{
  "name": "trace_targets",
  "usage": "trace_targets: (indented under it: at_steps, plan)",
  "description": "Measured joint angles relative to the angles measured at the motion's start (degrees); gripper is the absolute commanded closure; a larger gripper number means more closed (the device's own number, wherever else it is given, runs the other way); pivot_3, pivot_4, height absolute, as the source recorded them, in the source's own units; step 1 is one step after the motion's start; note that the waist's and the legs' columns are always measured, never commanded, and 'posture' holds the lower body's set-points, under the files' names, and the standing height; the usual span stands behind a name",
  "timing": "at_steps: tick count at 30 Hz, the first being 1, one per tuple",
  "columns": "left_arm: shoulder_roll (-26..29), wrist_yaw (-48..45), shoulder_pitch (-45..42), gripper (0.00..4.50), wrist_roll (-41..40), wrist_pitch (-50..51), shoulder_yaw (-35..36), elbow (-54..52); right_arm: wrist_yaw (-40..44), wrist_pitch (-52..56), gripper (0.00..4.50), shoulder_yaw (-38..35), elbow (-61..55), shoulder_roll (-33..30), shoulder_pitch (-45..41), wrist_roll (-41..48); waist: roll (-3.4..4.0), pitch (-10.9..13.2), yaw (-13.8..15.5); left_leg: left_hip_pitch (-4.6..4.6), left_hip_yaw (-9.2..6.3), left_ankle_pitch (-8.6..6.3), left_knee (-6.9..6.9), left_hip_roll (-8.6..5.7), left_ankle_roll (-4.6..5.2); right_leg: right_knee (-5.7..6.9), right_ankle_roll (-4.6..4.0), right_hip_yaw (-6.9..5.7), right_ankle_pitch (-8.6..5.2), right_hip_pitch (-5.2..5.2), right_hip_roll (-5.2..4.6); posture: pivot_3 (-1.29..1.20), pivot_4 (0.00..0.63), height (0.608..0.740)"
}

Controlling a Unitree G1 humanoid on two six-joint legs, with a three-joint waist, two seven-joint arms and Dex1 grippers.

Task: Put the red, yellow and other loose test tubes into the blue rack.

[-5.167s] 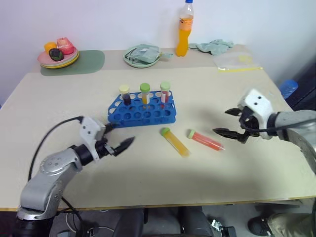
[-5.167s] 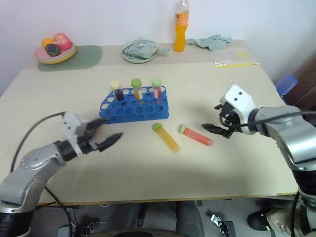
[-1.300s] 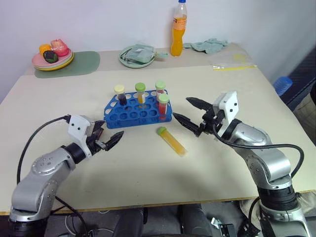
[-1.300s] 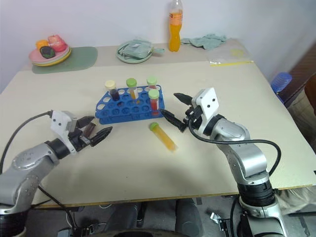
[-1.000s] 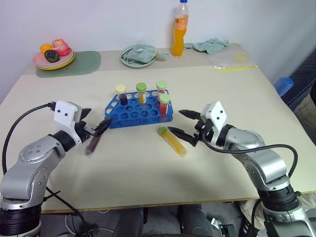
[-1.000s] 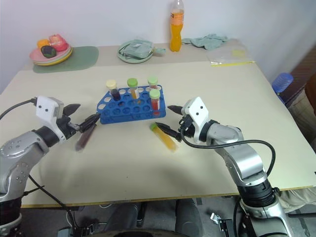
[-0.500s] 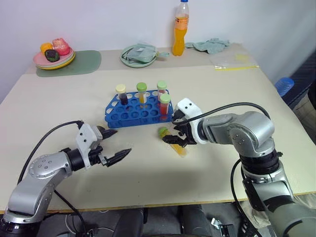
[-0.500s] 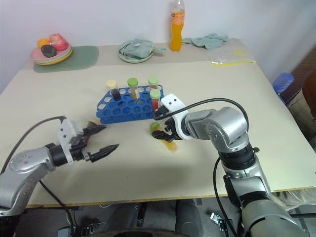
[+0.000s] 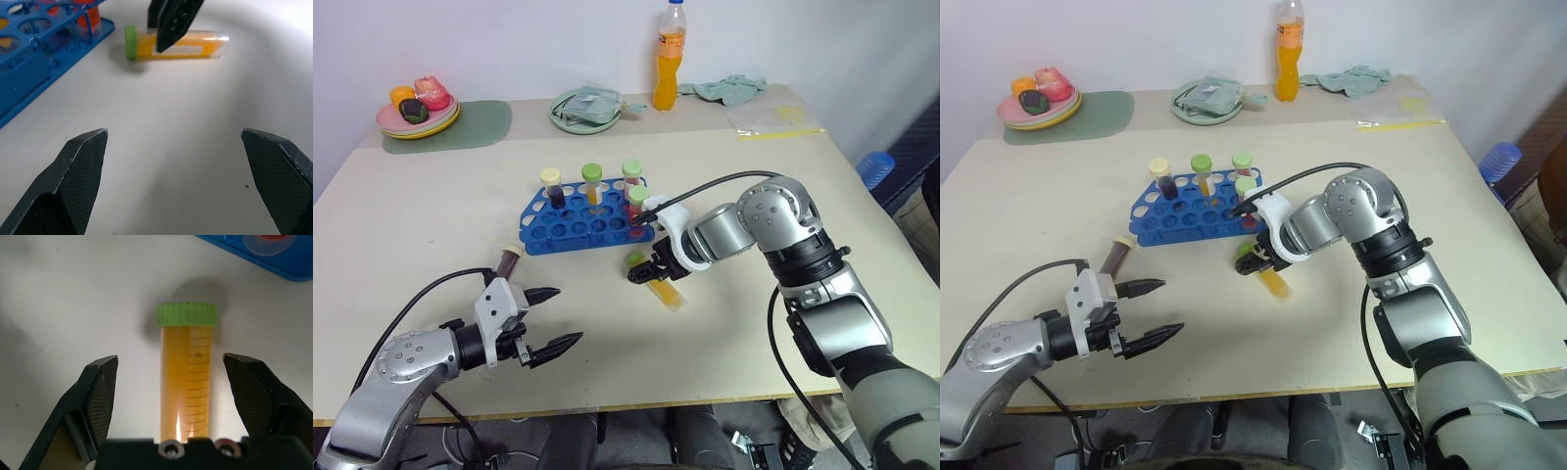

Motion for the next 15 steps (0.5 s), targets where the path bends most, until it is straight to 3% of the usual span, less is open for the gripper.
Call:
trace_targets:
  at_steps: [3,5,8,11,15]
  plan:
    - [-0.2,0.5,-0.5,0.00,-0.1,0.4,-1.3,-1.5,-3.1,0.0,3.12,0.4,2.9,0.1,-0.7,2.7,0.01,0.0,-0.1,0.00,0.05,0.00,0.00,0.00,0.00,0.02,0.00,0.00,0.00,-0.01,0.02,0.00,0.150,0.740]
    - [-0.2,0.6,-0.6,0.00,-0.1,0.5,-1.4,-1.6,-4.1,0.0,3.77,0.8,3.1,0.0,-1.1,4.7,0.02,0.0,-0.1,0.00,0.07,0.00,0.00,0.00,0.01,0.02,0.00,-0.01,0.00,-0.01,0.04,0.00,0.150,0.740]
    - [-0.5,1.1,-0.4,0.00,-0.2,0.8,-1.4,-1.6,-4.7,0.0,3.77,0.9,1.1,-1.1,-1.1,7.5,0.04,0.0,-0.1,-0.02,0.08,0.00,0.00,0.01,0.03,0.02,0.00,-0.01,0.00,-0.02,0.04,0.00,0.150,0.740]
    - [-0.7,1.2,0.7,0.00,-0.2,0.6,-1.1,-1.1,-0.3,-2.3,3.77,-1.9,-10.5,-2.1,1.3,5.4,0.04,0.0,-0.1,-0.04,0.08,-0.02,0.00,0.01,0.06,0.00,0.01,-0.03,-0.01,-0.03,0.06,0.00,0.150,0.740]
    - [-3.6,2.0,3.7,0.00,-1.9,-0.2,2.8,2.1,19.5,-28.5,3.77,-0.1,-32.4,-7.6,12.1,-11.3,0.01,0.0,0.1,-0.09,0.11,-0.06,0.08,-0.01,0.11,-0.07,0.11,-0.13,-0.05,0.02,0.08,0.00,0.150,0.740]
